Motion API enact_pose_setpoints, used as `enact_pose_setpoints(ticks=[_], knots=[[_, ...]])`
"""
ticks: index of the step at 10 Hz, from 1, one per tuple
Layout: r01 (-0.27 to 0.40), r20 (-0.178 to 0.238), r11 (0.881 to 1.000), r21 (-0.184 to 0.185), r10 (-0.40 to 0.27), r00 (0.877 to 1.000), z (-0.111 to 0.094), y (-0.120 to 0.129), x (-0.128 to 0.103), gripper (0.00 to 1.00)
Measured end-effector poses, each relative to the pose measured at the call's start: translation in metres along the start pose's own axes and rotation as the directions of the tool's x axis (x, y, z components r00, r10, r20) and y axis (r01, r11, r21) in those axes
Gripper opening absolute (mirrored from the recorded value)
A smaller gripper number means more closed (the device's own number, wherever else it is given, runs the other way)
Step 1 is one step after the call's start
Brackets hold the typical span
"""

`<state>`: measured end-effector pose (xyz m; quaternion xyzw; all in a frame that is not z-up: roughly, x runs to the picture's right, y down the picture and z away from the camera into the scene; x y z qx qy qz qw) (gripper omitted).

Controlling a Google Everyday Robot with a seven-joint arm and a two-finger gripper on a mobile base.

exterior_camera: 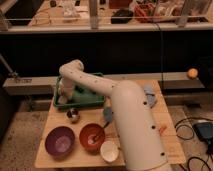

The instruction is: Wipe tray with eraser

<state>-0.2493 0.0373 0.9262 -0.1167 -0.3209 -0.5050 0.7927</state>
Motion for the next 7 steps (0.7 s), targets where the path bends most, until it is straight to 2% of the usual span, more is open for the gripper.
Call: enact_pose_setpoints(ticks=[4,7], knots=[[-0.077,-0.050,0.997,-0.026,0.075,0.996,-0.018,0.052,0.028,0.00],[-0.138,-0.096,0.989,-0.046,0.133,0.986,-0.028,0.086,0.044,0.00]])
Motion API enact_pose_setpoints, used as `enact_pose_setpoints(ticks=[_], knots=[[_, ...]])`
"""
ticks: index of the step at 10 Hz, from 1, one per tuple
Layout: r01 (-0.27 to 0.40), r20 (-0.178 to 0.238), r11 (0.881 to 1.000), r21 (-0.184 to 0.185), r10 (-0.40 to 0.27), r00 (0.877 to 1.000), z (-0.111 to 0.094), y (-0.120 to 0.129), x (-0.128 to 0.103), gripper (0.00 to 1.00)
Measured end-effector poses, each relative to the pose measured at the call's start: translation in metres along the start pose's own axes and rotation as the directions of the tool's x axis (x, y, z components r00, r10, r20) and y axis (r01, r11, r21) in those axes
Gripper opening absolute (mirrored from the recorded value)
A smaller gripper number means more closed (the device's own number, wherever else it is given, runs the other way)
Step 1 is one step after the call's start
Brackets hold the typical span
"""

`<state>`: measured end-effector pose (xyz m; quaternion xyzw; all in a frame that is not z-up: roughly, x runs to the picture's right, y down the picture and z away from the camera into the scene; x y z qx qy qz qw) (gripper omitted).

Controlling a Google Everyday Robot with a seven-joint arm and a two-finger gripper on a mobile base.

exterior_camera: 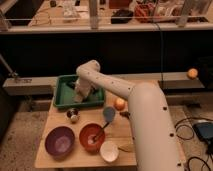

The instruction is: Wipe tray with eraser

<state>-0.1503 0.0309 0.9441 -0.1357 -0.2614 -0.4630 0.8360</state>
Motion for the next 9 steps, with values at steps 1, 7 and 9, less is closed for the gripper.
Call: enact_pose_setpoints(ticks=[1,7,9], knots=[[-0.014,-0.014,1.000,-0.005,0.014,1.000,0.000,0.002,0.003,0.00],[-0.022,-0.080,0.999,0.034,0.024,0.997,0.008,-0.057,0.014,0.00],[0.027,-0.074,0.998,0.050,-0.023,0.997,0.017,-0.086,0.000,0.00]])
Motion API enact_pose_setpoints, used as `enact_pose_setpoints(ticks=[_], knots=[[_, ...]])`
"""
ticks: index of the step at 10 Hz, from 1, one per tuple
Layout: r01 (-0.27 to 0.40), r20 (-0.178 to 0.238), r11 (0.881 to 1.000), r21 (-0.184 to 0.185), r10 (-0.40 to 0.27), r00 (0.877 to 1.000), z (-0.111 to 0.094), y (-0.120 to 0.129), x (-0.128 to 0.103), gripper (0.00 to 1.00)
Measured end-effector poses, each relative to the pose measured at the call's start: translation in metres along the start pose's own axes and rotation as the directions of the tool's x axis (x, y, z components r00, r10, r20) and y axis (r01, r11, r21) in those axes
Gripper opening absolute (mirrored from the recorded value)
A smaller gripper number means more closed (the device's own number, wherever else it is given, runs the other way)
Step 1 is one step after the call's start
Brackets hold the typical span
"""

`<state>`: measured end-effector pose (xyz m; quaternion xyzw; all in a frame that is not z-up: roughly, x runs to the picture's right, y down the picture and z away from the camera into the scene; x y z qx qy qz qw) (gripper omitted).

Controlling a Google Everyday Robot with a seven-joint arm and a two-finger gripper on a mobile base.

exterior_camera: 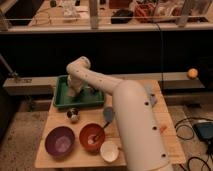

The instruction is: Wipe tray with eraser

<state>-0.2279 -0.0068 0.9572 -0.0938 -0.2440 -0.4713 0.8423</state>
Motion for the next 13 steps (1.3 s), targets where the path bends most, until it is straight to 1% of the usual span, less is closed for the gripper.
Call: enact_pose_setpoints(ticks=[2,3,5,7,8,9,10,12,13], knots=[[0.055,0.013,0.998,0.017,-0.055,0.998,0.006,-0.021,-0.017,0.00],[0.102,0.032,0.995,0.021,-0.103,0.994,0.009,-0.027,-0.031,0.00],[0.148,0.060,0.989,0.022,-0.149,0.987,0.010,-0.031,-0.055,0.00],[0.184,0.094,0.983,0.018,-0.185,0.978,0.003,-0.020,-0.076,0.00],[0.185,0.100,0.983,0.012,-0.185,0.978,-0.001,-0.009,-0.077,0.00],[0.177,0.101,0.984,0.006,-0.177,0.979,-0.004,0.001,-0.073,0.00],[0.148,0.093,0.989,-0.003,-0.147,0.985,-0.010,0.018,-0.063,0.00],[0.101,0.074,0.995,-0.017,-0.100,0.992,-0.018,0.039,-0.049,0.00],[0.062,0.056,0.998,-0.031,-0.060,0.997,-0.023,0.055,-0.037,0.00]])
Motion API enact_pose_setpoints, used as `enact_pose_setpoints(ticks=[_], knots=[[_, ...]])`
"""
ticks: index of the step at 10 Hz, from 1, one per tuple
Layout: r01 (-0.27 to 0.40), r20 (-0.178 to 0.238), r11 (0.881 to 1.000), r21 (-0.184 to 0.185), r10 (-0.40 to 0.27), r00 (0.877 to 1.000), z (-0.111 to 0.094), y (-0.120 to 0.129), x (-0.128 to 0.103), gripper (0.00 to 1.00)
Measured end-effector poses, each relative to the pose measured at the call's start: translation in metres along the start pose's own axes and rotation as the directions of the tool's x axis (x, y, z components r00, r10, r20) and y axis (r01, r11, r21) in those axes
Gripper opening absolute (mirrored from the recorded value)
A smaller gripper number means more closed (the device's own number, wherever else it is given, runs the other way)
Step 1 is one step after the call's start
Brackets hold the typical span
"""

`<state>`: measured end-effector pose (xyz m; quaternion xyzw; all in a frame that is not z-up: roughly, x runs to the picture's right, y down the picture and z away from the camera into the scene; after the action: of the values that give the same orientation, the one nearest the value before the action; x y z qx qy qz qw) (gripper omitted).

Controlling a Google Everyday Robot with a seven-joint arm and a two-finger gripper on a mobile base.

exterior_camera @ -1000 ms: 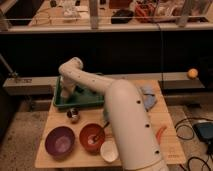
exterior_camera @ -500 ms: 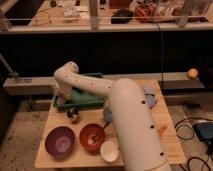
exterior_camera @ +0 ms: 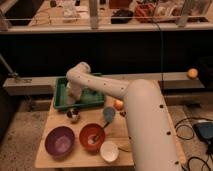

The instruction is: Wipe tray with eraser

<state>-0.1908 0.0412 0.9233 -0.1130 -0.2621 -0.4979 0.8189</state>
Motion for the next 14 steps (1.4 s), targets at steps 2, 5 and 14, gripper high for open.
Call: enact_pose_setpoints(ticks=[2,5,14], knots=[[-0.062,-0.033,0.998,-0.014,0.061,0.998,-0.006,0.021,0.019,0.00],[-0.133,-0.065,0.991,-0.010,0.132,0.989,-0.012,0.025,0.044,0.00],[-0.018,-0.036,0.998,0.067,0.020,0.999,0.006,-0.078,0.026,0.00]])
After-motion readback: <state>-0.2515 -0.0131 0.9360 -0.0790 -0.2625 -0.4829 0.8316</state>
